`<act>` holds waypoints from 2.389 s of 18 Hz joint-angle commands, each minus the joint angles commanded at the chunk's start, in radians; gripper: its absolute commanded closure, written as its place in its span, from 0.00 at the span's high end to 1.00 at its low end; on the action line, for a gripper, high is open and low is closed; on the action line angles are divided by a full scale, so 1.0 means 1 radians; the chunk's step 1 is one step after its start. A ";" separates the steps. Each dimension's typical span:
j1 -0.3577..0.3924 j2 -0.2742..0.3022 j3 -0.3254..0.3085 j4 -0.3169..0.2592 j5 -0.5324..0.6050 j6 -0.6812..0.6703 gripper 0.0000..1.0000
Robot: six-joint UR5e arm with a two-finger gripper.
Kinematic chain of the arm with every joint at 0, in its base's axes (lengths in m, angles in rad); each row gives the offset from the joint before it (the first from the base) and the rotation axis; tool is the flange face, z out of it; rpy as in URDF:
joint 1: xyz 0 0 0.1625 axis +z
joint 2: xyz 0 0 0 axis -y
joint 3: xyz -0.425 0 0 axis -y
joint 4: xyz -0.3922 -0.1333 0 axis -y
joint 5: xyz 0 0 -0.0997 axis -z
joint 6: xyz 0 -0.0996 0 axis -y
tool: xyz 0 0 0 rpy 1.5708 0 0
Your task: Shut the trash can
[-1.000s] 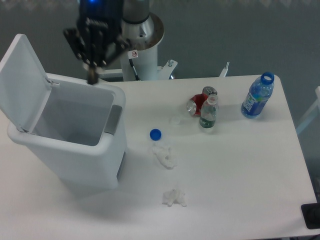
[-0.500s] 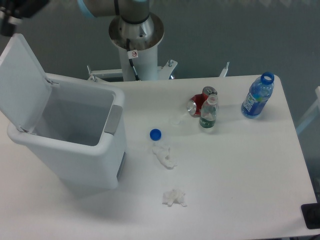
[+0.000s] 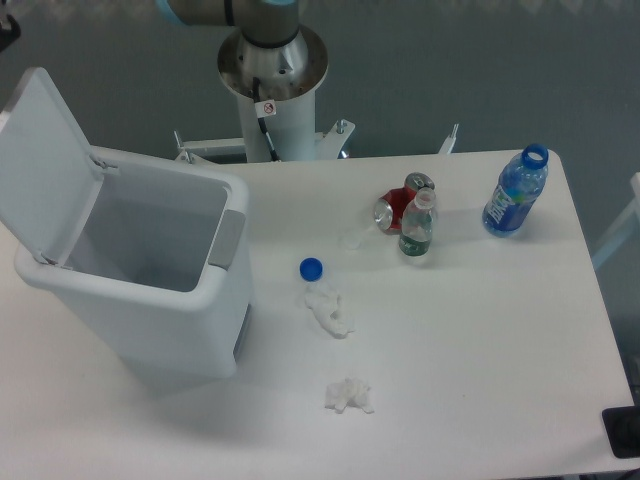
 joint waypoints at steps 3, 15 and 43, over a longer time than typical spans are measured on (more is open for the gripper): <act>0.000 -0.006 0.002 -0.009 0.083 0.000 0.00; 0.034 -0.038 0.005 -0.002 0.258 -0.011 0.00; 0.218 -0.143 -0.054 0.002 0.247 0.002 0.00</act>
